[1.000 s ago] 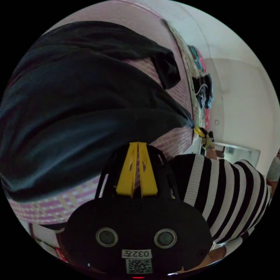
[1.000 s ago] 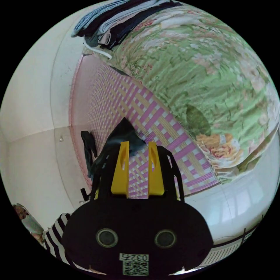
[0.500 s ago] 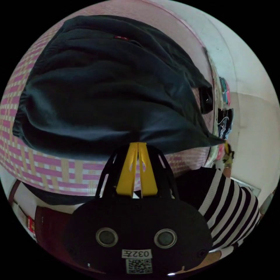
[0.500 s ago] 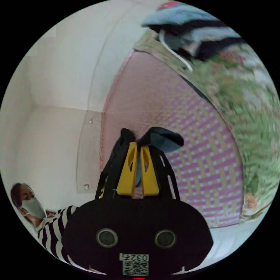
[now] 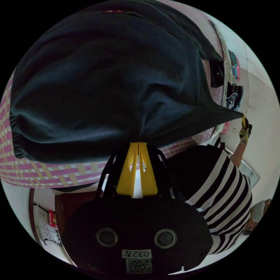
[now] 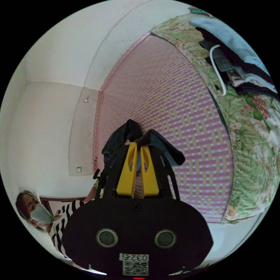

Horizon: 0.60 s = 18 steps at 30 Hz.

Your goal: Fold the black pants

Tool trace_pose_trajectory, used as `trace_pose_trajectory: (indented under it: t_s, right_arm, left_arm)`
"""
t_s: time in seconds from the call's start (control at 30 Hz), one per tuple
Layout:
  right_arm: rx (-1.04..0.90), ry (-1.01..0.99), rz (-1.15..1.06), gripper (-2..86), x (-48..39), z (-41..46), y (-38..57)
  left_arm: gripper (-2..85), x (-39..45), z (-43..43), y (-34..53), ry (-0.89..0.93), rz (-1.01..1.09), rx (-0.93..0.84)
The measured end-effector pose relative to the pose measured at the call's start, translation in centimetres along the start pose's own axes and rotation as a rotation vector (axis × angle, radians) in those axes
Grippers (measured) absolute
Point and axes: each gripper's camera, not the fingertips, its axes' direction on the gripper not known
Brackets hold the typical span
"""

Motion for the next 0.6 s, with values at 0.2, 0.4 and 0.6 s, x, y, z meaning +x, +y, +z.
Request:
trace_pose_trajectory:
  t_s: [0.2, 0.4, 0.6]
  right_arm:
    - [0.169, -0.049, -0.126, -0.8, -3.5, -2.5, 3.2]
    - [0.058, 0.153, 0.262, 1.5, 11.5, 2.8, 7.5]
    - [0.132, 0.434, 0.396, 5.8, 17.4, 7.4, 13.8]
  left_arm:
    - [-1.0, 0.0, 1.0, 1.0, 0.026, -0.002, 0.009]
    - [-0.9, 0.7, 3.9, 2.3, 0.075, 0.021, 0.043]
    - [-0.9, 2.9, 6.5, 4.5, 0.102, 0.087, 0.132]
